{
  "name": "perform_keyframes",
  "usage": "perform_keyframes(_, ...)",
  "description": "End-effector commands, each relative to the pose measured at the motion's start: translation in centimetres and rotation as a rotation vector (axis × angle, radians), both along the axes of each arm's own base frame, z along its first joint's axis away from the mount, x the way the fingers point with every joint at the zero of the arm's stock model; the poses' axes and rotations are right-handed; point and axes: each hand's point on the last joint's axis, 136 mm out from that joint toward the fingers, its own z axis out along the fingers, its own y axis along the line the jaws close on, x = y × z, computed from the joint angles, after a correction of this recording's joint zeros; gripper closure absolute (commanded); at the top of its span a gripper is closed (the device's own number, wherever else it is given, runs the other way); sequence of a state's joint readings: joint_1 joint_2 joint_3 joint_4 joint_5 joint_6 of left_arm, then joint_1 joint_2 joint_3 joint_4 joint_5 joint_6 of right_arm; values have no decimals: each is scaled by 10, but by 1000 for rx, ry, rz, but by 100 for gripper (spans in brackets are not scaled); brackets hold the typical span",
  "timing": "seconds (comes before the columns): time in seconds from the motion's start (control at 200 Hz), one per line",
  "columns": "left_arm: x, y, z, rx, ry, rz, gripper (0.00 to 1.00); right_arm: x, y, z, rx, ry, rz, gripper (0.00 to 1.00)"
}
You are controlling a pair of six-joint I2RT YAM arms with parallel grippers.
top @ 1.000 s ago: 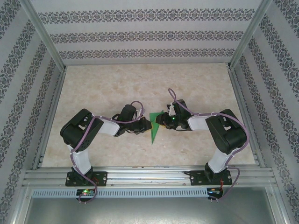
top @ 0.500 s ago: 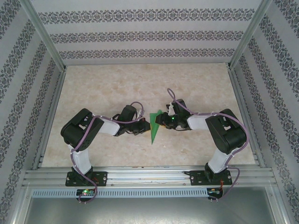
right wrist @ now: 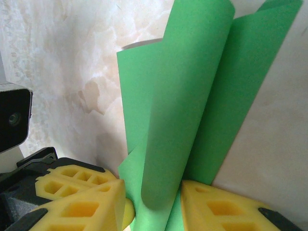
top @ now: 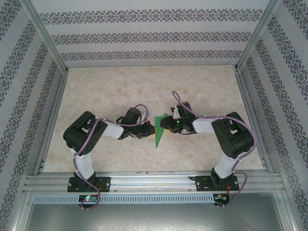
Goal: Fold a paper plane with a square sheet of paper (fold left side to right side)
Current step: Fold the wing for the fifth time at the center of the table.
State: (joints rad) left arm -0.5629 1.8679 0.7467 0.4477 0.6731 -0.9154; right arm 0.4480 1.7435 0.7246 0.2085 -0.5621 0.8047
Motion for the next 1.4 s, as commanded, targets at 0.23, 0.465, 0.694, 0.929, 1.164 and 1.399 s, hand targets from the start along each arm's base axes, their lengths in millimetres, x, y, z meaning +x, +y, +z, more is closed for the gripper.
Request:
perform_keyframes(0.23, 5, 13, -26, 101, 41, 19, 98, -13, -9, -30, -102, 60, 7, 62)
perform_keyframes(0.465, 3, 21, -37, 165, 77, 31, 100, -11, -7, -23, -85, 48, 7, 62)
perform_keyframes(0.694, 0, 28, -49, 226, 122, 44, 100, -6, -5, -13, -56, 27, -4, 62)
perform_keyframes(0.929, -1, 31, -56, 257, 151, 48, 100, -3, -5, -7, -42, 12, -12, 63)
perform_keyframes(1.164, -2, 33, -62, 279, 172, 52, 100, -2, -5, -4, -38, 8, -18, 65)
perform_keyframes(1.399, -3, 35, -64, 292, 180, 57, 100, -1, -7, -1, -38, -1, -23, 62)
